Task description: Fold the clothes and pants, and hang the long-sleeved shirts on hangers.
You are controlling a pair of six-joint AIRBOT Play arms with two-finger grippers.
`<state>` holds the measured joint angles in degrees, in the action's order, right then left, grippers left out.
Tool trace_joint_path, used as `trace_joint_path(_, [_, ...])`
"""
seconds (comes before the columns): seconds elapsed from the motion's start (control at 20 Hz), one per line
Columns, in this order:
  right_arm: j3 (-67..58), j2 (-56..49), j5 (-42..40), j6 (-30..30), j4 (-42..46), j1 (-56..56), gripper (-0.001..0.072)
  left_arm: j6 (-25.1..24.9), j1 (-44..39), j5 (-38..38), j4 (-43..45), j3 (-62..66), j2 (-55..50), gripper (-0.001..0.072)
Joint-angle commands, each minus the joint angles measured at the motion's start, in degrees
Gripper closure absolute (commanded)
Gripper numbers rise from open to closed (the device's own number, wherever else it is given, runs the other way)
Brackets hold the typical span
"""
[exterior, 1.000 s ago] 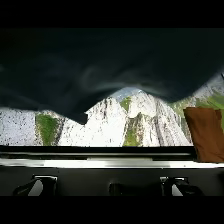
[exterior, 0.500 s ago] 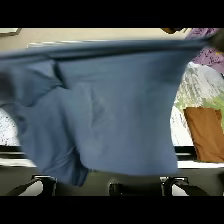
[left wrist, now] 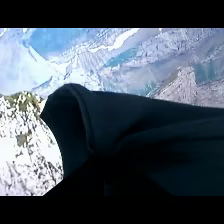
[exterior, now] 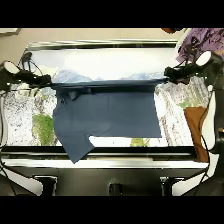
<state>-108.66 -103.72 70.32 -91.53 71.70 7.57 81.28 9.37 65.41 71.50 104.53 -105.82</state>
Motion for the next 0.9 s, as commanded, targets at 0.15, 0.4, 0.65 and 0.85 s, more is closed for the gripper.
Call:
trace_joint_path(0.15, [0.1, -3.3, 0.2, 0.5, 0.2, -0.5, 0.0682, -0.3, -0.2, 1.6, 0.1, 3.2, -4.1, 0.0691])
trace_joint_path(0.4, [2.2, -3.5, 10.0, -1.6, 8.7, -3.8, 0.0682, 4.1, 0.1, 12.2, 5.5, 3.1, -3.8, 0.0691])
trace_joint_path(0.65, [9.4, -3.6, 12.3, -3.3, 9.7, -5.3, 0.0681, 4.3, -0.3, 15.5, 5.6, 3.1, -3.8, 0.0691])
trace_joint_path(0.85, [12.5, -3.6, 11.6, -3.7, 9.7, -6.9, 0.0681, 4.6, -0.9, 15.9, 5.7, 3.1, -5.2, 0.0691])
